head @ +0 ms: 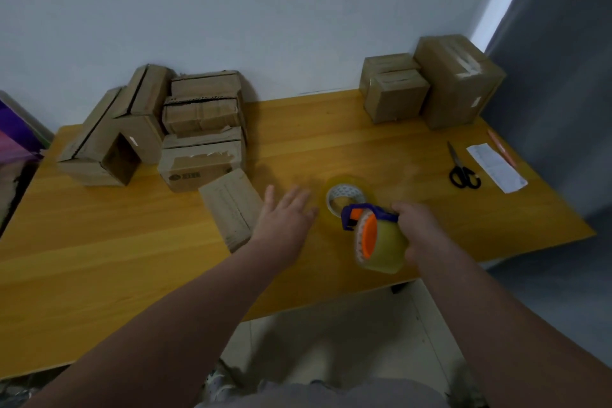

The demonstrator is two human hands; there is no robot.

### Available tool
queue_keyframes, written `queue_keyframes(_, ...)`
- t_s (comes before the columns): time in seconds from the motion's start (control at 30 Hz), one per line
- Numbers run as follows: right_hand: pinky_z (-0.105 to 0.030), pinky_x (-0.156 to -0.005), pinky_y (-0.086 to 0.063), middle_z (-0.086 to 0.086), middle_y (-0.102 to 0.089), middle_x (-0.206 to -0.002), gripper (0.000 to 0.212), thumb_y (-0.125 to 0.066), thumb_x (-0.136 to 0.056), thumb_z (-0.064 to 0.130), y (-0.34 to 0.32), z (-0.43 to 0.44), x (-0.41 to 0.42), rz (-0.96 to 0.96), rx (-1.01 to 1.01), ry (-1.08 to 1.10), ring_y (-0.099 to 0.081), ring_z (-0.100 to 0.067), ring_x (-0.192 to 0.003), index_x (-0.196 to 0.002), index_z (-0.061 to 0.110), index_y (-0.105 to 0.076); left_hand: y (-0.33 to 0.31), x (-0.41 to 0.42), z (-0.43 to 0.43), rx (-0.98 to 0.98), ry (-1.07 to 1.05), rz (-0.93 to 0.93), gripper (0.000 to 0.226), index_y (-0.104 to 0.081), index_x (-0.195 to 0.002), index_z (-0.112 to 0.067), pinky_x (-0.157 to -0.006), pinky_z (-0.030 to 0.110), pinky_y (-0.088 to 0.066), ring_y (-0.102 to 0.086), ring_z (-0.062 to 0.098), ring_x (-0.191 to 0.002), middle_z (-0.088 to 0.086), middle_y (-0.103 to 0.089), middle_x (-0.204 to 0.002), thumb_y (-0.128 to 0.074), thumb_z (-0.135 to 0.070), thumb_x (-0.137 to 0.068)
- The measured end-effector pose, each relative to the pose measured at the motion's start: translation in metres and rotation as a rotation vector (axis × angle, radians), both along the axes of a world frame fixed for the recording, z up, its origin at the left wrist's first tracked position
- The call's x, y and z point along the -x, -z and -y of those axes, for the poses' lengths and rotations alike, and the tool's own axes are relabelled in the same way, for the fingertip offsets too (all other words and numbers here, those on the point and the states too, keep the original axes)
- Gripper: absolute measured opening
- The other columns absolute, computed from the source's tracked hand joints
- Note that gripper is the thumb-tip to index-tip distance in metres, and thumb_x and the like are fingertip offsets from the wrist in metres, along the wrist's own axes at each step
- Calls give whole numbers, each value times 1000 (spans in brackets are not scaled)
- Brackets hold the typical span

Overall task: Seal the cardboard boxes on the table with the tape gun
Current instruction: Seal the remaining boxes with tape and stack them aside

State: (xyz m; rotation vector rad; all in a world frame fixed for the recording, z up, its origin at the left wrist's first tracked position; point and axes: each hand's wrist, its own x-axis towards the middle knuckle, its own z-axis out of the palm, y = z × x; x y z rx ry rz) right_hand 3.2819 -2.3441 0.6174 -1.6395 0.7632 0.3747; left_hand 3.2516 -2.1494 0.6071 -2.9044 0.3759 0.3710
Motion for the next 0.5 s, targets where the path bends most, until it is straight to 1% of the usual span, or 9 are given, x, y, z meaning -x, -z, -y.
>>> queue_keyframes(0.03,-40,-74,-48,-37,-54,-109,29,-44,-99,17,0,1,1,17,-8,-15,-59,-34,-84,-111,-7,-53,5,-6,7,39,62,-38,72,-22,-150,-26,-117,55,-3,5,26,-148,3,2,-161,-53,-5,-89)
queue_keyframes(0.07,-37,-67,-42,-30,-51,-94,20,-44,-99,17,0,1,3,30,-14,-23,-51,-29,-74,-98,-2,-52,10,-11,14,68,106,-91,69,-25,-150,-25,-118,50,-8,4,25,-148,2,2,-161,-51,-3,-90)
queue_keyframes(0.13,-34,-64,-37,-15,-47,-86,14,-43,-99,18,-1,3,7,43,-10,-30,-46,-25,-71,-89,10,-48,22,-22,24,64,154,-208,67,-23,-151,-24,-116,45,-20,3,24,-148,-1,5,-161,-48,-3,-92)
queue_keyframes(0.2,-32,-63,-40,-12,-49,-82,18,-44,-100,20,-5,7,11,79,24,-45,-48,-24,-71,-84,12,-50,32,-29,31,34,170,-287,72,-11,-153,-24,-113,43,-26,-1,23,-148,-4,4,-161,-46,-4,-94)
queue_keyframes(0.23,-34,-65,-43,-11,-50,-82,20,-45,-100,20,-10,9,13,105,44,-47,-50,-24,-72,-82,14,-51,35,-32,33,24,169,-307,74,-7,-154,-24,-112,42,-28,-4,21,-148,-6,4,-161,-45,-4,-94)
queue_keyframes(0.3,-43,-75,-51,-7,-54,-85,18,-47,-99,22,-22,16,15,169,61,-30,-53,-24,-78,-87,17,-58,39,-37,33,13,174,-327,74,-3,-154,-25,-112,43,-30,-6,19,-148,-7,5,-161,-44,-4,-95)
queue_keyframes(0.33,-43,-76,-52,-4,-57,-85,15,-48,-100,24,-29,19,15,200,47,-19,-55,-21,-78,-94,17,-61,40,-39,32,3,183,-334,75,-3,-154,-25,-112,44,-31,-6,18,-148,-8,6,-161,-44,-5,-95)
queue_keyframes(0.43,-28,-59,-51,1,-62,-86,16,-49,-100,29,-47,31,14,270,-31,-27,-60,-12,-73,-111,19,-56,40,-42,30,-49,191,-356,76,-2,-153,-29,-113,50,-26,-3,19,-148,-10,9,-160,-46,-9,-95)
queue_keyframes(0.5,-25,-57,-50,-2,-65,-92,22,-49,-100,29,-52,36,15,276,-87,-59,-62,-13,-75,-117,16,-54,40,-45,32,-20,160,-410,73,-1,-153,-30,-113,52,-24,1,21,-148,-12,10,-160,-44,-13,-96)
